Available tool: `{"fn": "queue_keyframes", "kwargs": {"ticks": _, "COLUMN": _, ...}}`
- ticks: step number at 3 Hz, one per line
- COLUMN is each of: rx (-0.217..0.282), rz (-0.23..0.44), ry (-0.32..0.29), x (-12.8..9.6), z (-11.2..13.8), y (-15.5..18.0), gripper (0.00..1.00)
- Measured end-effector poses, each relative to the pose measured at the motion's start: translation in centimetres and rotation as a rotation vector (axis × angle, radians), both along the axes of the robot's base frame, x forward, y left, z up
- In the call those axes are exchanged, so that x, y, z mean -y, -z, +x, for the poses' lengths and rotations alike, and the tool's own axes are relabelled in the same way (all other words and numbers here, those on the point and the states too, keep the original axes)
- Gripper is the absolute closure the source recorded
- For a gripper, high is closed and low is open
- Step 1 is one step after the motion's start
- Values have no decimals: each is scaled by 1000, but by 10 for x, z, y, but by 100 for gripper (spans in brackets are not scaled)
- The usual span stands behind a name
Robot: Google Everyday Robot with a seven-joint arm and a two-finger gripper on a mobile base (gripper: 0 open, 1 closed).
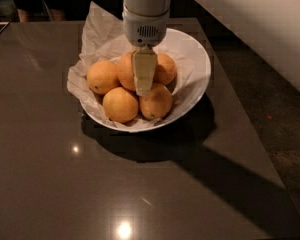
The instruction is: Pick orange from white bowl
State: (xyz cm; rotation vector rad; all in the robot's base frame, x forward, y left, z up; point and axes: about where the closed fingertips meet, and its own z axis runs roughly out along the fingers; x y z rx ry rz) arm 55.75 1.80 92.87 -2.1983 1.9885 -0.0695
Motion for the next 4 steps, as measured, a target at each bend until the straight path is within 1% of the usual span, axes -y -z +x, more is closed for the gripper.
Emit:
{"fn": "queue_keyframes", "kwargs": {"ticks": 1, "rx": -18, "rz": 9, "ry": 2, "x": -5, "z": -1, "y": 5, "gripper": 23}}
{"fn": "queue_keyframes", "kwargs": {"ticks": 2, "rx": -18, "rz": 9, "ry": 2, "x": -5, "z": -1, "y": 5, "gripper": 41}}
{"fn": "queue_keyframes", "kwargs": {"ticks": 3, "rx": -18, "rz": 10, "ry": 2, "x": -5, "z": -1, "y": 5, "gripper": 65}}
{"fn": "queue_keyframes", "kwargs": {"ticks": 4, "rx": 4, "rz": 58, "ry": -5, "x": -5, "z": -1, "y": 0, "gripper": 88}}
